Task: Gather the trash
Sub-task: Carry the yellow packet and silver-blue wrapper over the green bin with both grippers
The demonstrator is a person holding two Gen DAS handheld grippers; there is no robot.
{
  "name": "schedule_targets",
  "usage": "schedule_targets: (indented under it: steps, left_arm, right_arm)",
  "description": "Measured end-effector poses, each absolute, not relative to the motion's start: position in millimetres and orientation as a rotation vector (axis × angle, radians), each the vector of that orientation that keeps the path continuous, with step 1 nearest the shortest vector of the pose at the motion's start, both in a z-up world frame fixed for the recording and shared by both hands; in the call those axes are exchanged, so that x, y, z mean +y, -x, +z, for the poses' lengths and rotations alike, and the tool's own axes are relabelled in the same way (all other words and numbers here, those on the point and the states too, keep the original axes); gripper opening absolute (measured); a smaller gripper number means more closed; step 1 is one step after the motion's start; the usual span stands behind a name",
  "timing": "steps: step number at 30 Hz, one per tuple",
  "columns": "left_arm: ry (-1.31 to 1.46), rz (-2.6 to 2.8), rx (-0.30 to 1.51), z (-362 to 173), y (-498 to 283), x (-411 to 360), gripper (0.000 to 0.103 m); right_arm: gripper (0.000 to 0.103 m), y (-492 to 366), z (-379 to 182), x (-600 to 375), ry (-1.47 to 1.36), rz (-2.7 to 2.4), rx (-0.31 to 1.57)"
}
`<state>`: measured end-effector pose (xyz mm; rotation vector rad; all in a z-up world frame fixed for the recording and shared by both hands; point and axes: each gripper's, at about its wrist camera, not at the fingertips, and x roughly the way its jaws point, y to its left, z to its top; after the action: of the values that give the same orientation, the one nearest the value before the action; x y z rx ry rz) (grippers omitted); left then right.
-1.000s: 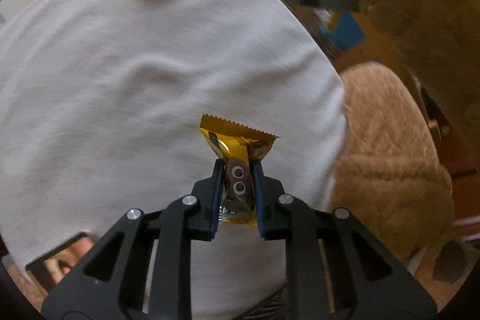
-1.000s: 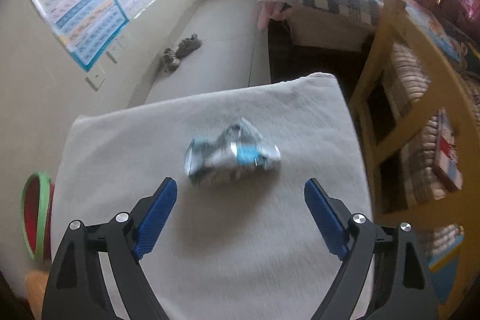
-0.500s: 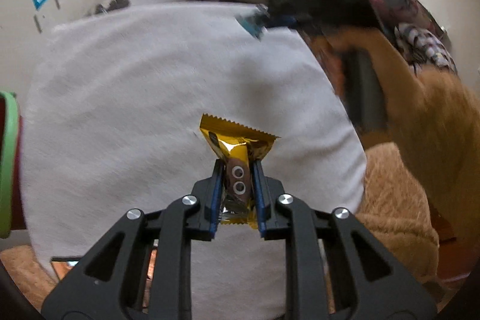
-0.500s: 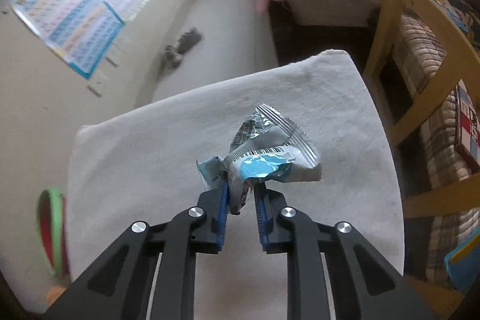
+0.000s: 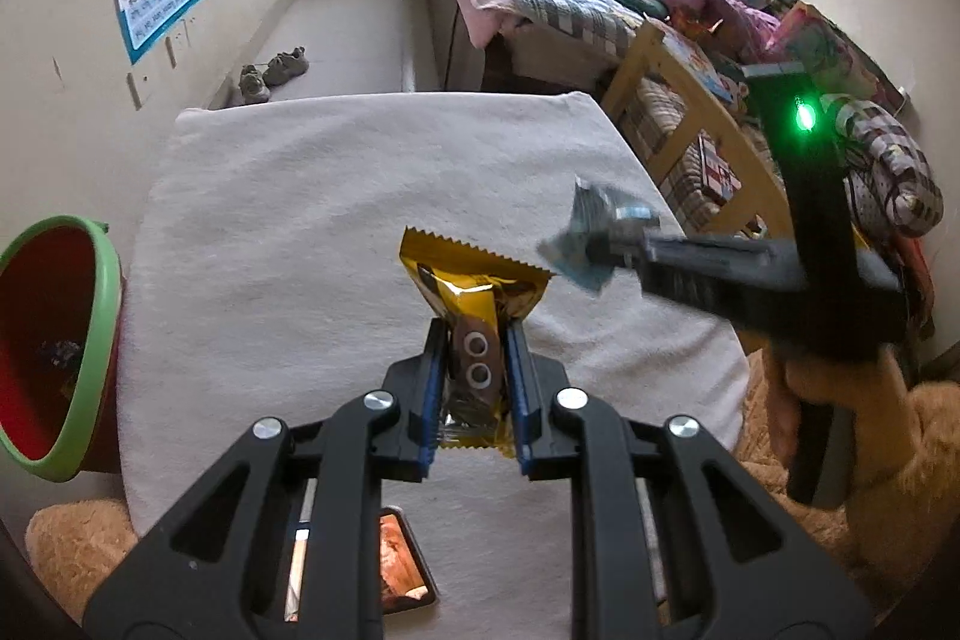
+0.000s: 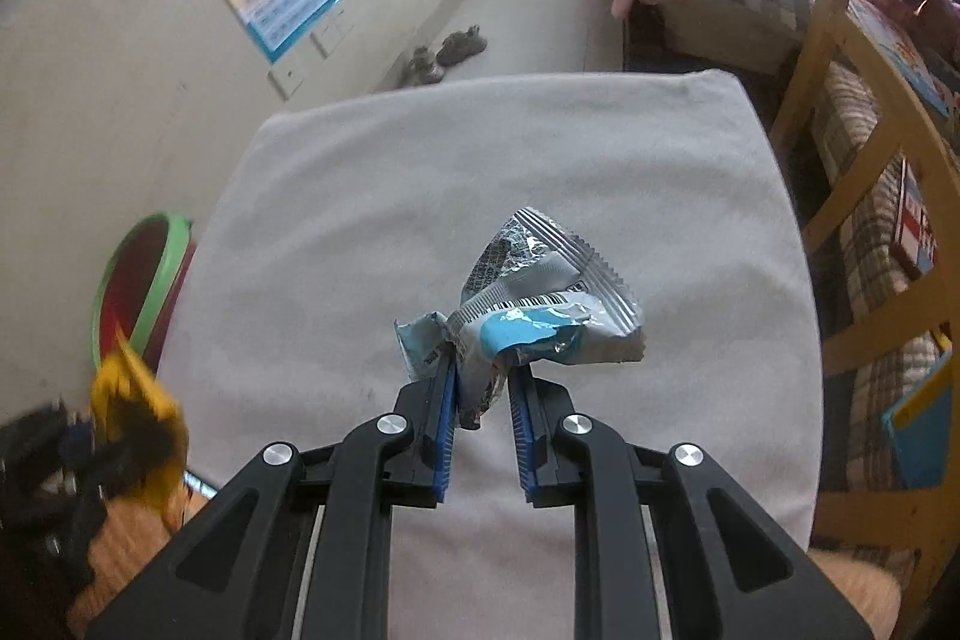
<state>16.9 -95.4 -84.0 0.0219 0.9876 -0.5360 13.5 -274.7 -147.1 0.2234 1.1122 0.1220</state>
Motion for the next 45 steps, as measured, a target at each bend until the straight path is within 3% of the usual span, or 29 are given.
schedule_targets:
  steps: [5, 7, 9, 11, 13, 23, 25, 27, 32, 45]
  left_arm:
    - [-0.008, -0.521, 0.973, -79.9, -17.5, -86.9, 0.018]
    - [0.001, -0.515, 0.974, -79.8, -17.8, -83.3, 0.018]
    - [0.013, -0.507, 0.978, -80.7, -18.8, -79.7, 0.018]
    - [0.026, -0.496, 0.982, -81.5, -20.0, -76.4, 0.018]
    - [0.040, -0.482, 0.987, -82.6, -22.3, -71.3, 0.018]
    - [0.082, -0.365, 0.961, -79.5, -34.2, -32.9, 0.018]
    - [0.096, -0.342, 0.958, -78.8, -36.3, -24.0, 0.018]
    - [0.110, -0.315, 0.955, -78.4, -38.4, -14.4, 0.018]
    - [0.127, -0.277, 0.951, -76.8, -38.3, -2.9, 0.018]
    - [0.106, -0.255, 0.934, -69.5, -40.7, -0.3, 0.018]
  right_arm:
    - [0.026, -10.5, -163.8, -261.9, -0.147, 0.141, 1.183]
    - [0.035, -10.9, -166.3, -260.7, -0.140, 0.139, 1.193]
    - [0.057, -10.1, -166.1, -261.3, -0.137, 0.127, 1.189]
    - [0.067, -7.3, -163.8, -264.0, -0.147, 0.114, 1.177]
    - [0.070, -6.8, -164.2, -267.8, -0.167, 0.103, 1.176]
    - [0.068, -13.2, -187.4, -270.5, -0.148, 0.045, 1.222]
    - [0.061, -12.6, -192.2, -270.3, -0.144, 0.049, 1.233]
    - [0.042, -12.3, -197.1, -269.4, -0.152, 0.059, 1.253]
    - [0.031, -9.9, -188.8, -267.4, -0.168, 0.075, 1.225]
    - [0.031, -12.6, -115.2, -251.2, -0.207, 0.139, 1.032]
